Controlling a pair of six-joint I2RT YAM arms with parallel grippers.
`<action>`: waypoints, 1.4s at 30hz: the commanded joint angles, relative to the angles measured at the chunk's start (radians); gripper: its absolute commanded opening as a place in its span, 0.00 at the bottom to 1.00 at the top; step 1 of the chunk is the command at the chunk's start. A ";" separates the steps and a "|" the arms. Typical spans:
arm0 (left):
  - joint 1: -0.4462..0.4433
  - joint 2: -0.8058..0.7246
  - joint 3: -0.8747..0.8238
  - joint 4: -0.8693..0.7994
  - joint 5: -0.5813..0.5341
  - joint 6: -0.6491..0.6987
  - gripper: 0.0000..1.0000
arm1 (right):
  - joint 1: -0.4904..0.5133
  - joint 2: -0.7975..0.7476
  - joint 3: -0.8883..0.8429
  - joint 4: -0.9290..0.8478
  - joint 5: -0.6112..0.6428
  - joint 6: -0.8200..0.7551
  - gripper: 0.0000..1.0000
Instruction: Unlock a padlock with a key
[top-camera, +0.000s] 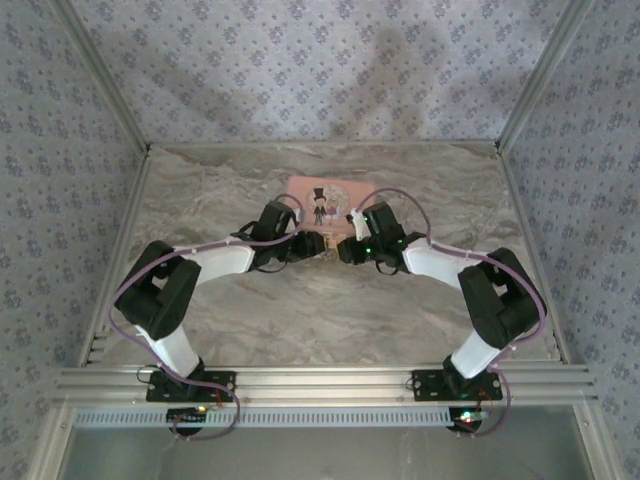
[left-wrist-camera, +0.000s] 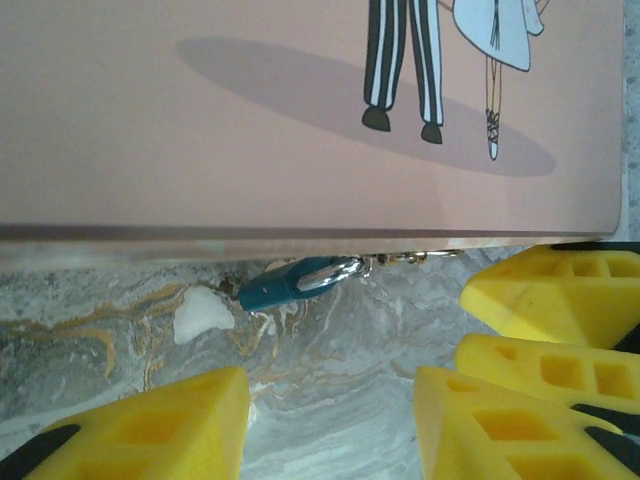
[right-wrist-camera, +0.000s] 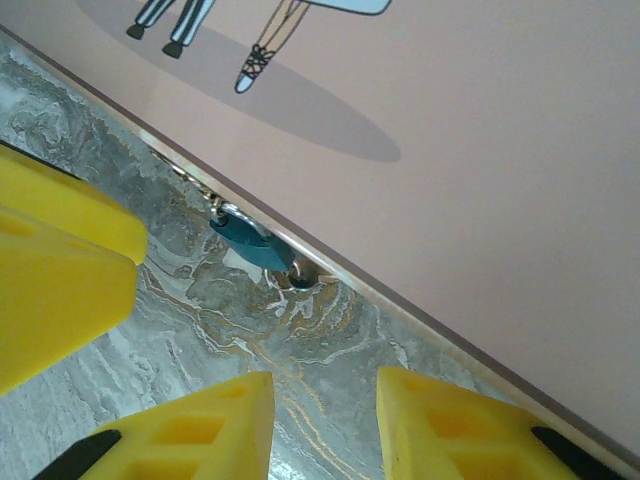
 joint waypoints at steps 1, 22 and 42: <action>-0.009 0.031 -0.016 0.120 -0.035 0.068 0.48 | -0.024 -0.001 0.043 -0.027 -0.019 0.005 0.35; -0.039 0.253 -0.083 0.627 -0.005 0.244 0.60 | -0.040 0.012 0.046 0.018 -0.095 0.024 0.36; -0.019 0.358 0.024 0.697 0.123 0.165 0.34 | -0.056 -0.019 -0.024 0.062 -0.105 0.044 0.36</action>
